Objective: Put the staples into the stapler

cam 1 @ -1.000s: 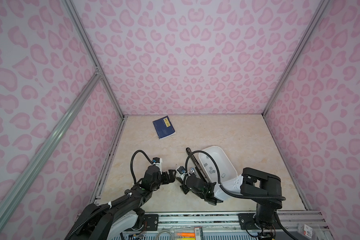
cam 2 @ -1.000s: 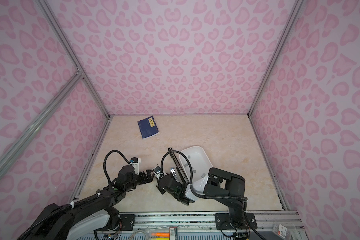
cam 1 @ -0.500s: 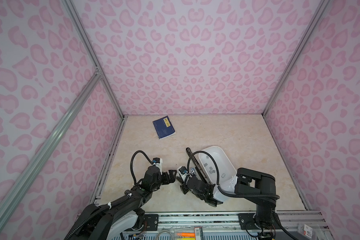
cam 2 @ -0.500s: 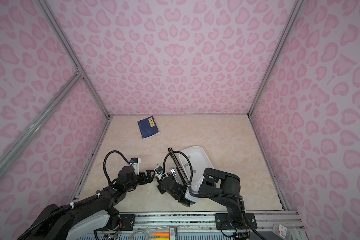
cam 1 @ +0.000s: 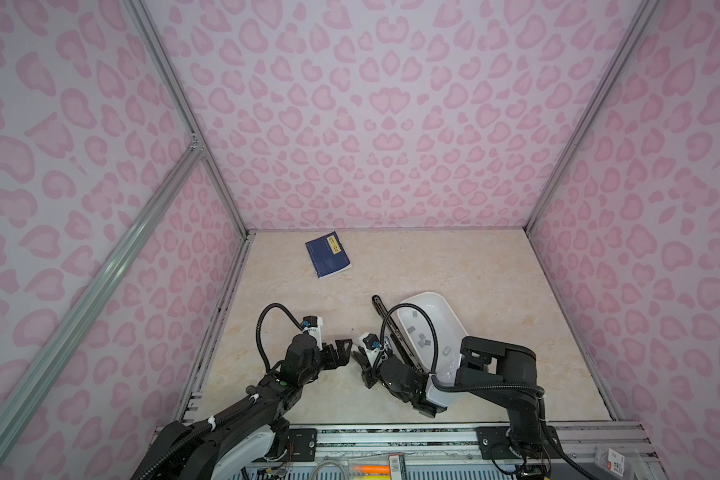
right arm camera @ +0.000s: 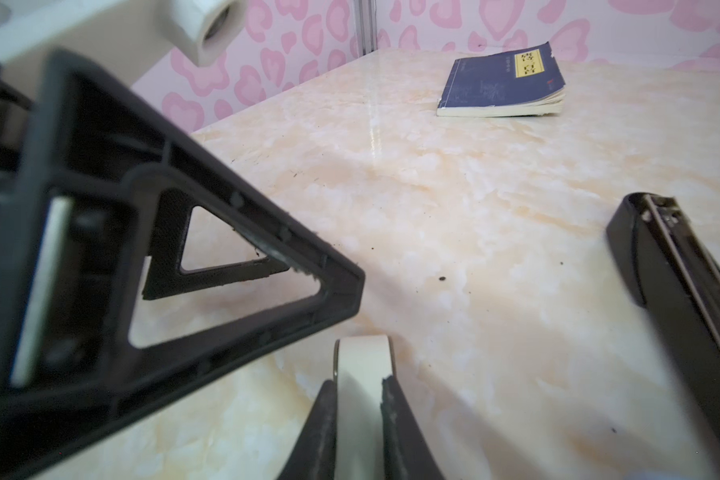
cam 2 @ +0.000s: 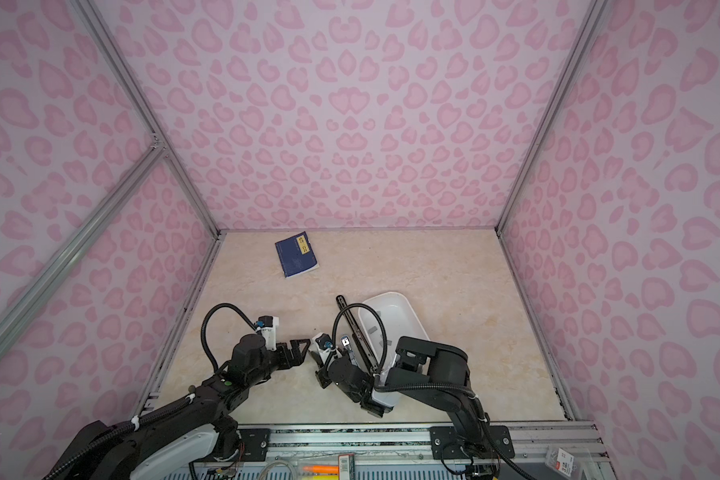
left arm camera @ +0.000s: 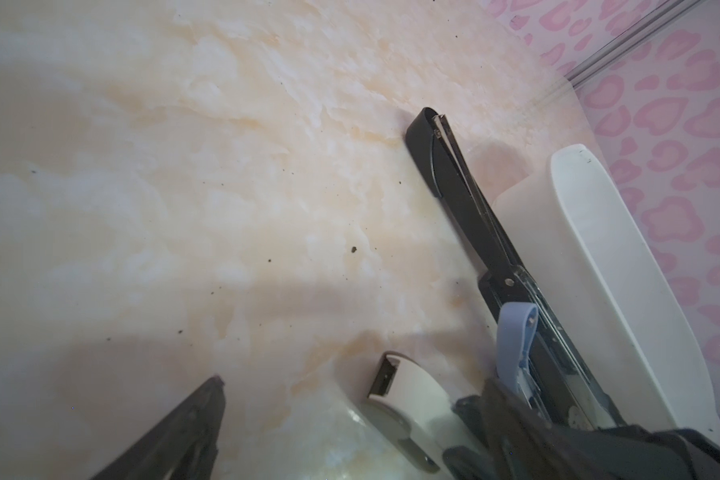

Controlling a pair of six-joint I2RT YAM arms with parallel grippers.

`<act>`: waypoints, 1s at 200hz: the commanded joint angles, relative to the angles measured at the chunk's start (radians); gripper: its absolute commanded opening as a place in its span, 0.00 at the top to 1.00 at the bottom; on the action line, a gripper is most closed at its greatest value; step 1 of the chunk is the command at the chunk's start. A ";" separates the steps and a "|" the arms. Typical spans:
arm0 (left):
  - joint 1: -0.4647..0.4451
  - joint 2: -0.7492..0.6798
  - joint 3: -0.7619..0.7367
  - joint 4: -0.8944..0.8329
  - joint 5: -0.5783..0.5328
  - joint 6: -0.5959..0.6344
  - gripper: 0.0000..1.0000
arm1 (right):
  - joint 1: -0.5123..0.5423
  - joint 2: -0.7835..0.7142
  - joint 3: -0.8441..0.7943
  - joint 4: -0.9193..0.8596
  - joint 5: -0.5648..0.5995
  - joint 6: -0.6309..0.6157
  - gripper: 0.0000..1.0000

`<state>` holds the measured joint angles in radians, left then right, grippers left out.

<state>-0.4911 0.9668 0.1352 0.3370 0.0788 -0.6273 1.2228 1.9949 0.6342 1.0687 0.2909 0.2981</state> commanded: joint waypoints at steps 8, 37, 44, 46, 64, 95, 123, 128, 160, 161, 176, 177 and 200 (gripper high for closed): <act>0.000 -0.015 -0.004 -0.003 -0.014 0.005 0.03 | 0.001 -0.021 0.010 -0.255 -0.017 0.024 0.77; 0.000 -0.058 -0.008 -0.032 -0.017 0.006 0.03 | -0.002 -0.083 0.091 -0.435 0.008 0.017 0.75; -0.001 -0.074 -0.006 -0.041 -0.026 0.008 0.03 | -0.002 -0.094 0.119 -0.485 0.012 0.013 0.75; 0.000 -0.079 -0.006 -0.045 -0.028 0.009 0.03 | -0.004 -0.097 0.126 -0.498 0.013 0.013 0.75; 0.000 -0.120 0.001 -0.087 -0.043 0.013 0.03 | -0.005 -0.112 0.160 -0.542 0.025 -0.004 0.74; 0.000 -0.186 -0.006 -0.118 -0.054 0.015 0.04 | -0.006 -0.130 0.170 -0.546 0.026 -0.013 0.72; -0.001 -0.223 -0.017 -0.136 -0.055 0.012 0.04 | 0.000 -0.111 0.164 -0.536 0.010 -0.007 0.72; 0.000 -0.229 -0.016 -0.138 -0.059 0.014 0.04 | 0.001 -0.112 0.163 -0.535 0.011 -0.008 0.71; 0.000 -0.261 -0.015 -0.167 -0.059 0.012 0.04 | 0.003 -0.171 0.164 -0.570 0.037 -0.027 0.64; 0.000 -0.262 -0.015 -0.169 -0.059 0.012 0.04 | 0.003 -0.174 0.164 -0.573 0.039 -0.028 0.64; 0.000 -0.276 -0.013 -0.185 -0.069 0.011 0.04 | 0.006 -0.212 0.164 -0.598 0.056 -0.034 0.59; 0.000 -0.278 -0.013 -0.186 -0.070 0.011 0.04 | 0.006 -0.215 0.164 -0.600 0.058 -0.033 0.58; 0.000 -0.304 -0.005 -0.208 -0.071 0.009 0.04 | 0.016 -0.290 0.139 -0.654 0.115 -0.018 0.47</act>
<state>-0.4911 0.6838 0.1238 0.1535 0.0189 -0.6239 1.2289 1.7557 0.7971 0.4770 0.3305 0.2756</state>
